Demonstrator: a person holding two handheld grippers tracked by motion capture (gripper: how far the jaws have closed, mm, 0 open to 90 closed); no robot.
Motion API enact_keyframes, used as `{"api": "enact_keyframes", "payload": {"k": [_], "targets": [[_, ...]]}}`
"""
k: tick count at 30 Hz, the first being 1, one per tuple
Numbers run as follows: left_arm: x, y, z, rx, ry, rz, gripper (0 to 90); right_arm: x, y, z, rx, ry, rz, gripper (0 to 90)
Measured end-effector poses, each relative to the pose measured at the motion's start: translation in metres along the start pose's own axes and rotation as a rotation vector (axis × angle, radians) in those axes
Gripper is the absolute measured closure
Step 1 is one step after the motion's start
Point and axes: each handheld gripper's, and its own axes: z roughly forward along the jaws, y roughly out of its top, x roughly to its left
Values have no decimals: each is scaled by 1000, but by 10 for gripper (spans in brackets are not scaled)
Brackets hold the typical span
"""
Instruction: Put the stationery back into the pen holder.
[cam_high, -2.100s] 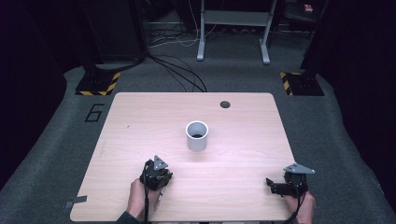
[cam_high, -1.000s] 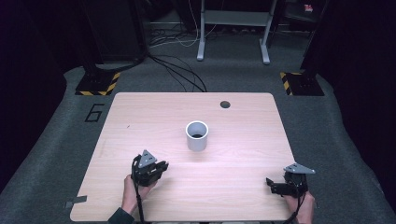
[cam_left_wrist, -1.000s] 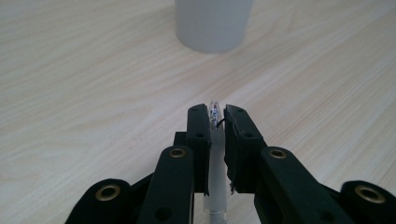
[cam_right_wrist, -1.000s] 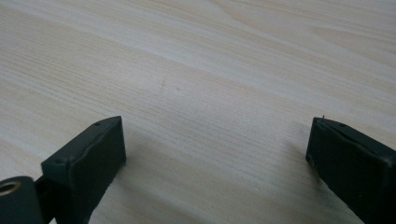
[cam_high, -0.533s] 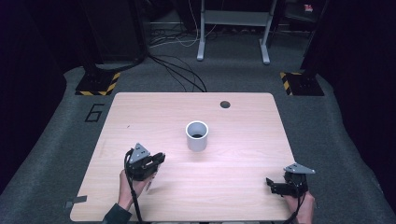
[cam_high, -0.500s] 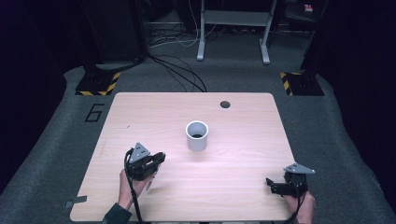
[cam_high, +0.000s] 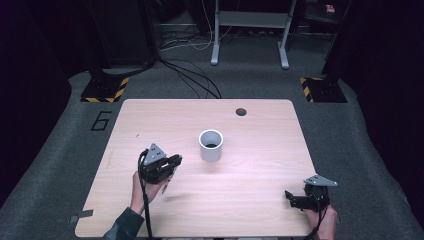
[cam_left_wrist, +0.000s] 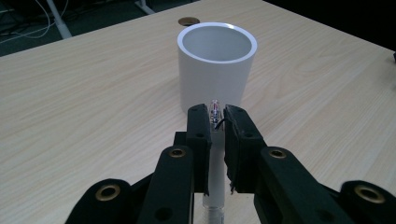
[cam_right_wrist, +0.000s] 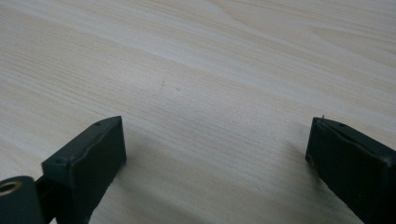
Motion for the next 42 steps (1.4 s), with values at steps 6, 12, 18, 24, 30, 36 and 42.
{"api": "enact_keyframes", "payload": {"k": [6,12,18,24,30,36,42], "targets": [[0,10,7,-21,3,11,810,0,0,0,-2,-1,-3,46],[1,22,14,-25,-12,26,809,0,0,0,2,0,-3,46],[1,31,20,-44,-21,25,809,0,0,0,-2,-2,0,46],[2,43,23,-43,-27,43,809,0,0,0,0,-1,-3,46],[2,54,25,-52,-30,46,809,0,0,0,2,-1,-3,46],[2,68,28,-68,-33,58,809,0,0,0,-1,-1,-3,46],[0,83,30,-82,-33,81,809,0,0,0,-6,1,1,46]]}}
